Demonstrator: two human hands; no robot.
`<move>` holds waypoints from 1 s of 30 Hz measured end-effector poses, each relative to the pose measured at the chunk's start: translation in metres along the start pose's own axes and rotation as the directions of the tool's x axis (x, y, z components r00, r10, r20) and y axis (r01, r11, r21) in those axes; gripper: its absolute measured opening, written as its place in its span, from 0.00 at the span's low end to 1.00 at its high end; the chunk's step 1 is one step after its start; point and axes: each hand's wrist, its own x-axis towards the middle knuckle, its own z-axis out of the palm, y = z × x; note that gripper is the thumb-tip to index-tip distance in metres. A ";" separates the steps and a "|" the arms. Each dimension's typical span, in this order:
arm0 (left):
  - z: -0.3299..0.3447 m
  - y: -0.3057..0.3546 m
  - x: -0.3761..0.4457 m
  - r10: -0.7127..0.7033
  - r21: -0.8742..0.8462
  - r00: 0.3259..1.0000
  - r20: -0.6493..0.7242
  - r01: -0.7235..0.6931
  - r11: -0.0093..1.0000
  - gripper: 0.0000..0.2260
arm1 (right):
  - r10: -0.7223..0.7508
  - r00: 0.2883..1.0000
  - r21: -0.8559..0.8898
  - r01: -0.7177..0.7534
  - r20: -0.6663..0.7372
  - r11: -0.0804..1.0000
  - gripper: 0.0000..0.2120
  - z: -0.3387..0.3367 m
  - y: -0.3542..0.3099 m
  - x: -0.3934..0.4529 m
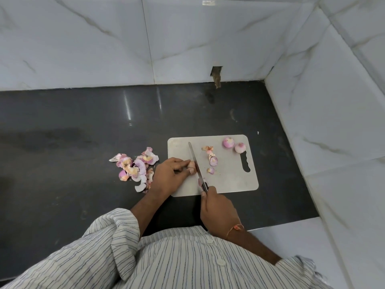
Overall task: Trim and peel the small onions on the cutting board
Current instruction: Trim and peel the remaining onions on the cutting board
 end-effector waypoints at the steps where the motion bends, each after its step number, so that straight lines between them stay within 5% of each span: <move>1: -0.001 -0.001 0.000 0.003 -0.004 1.000 0.002 -0.003 1.000 0.15 | 0.005 1.000 -0.002 -0.005 0.015 1.000 0.10 0.002 0.003 -0.004; 10: -0.004 -0.003 -0.009 0.028 -0.019 0.999 -0.021 -0.028 0.999 0.14 | 0.020 1.000 -0.018 -0.020 0.022 1.000 0.13 0.013 -0.003 0.005; 16: -0.007 0.000 -0.010 0.050 -0.018 0.998 -0.025 -0.050 0.999 0.14 | 0.105 0.983 -0.095 -0.091 0.148 0.991 0.12 0.027 0.023 -0.022; 30: -0.017 0.008 -0.010 0.049 0.095 0.998 0.050 -0.053 0.994 0.20 | 0.127 0.992 -0.138 -0.122 0.022 0.983 0.13 0.027 0.032 -0.019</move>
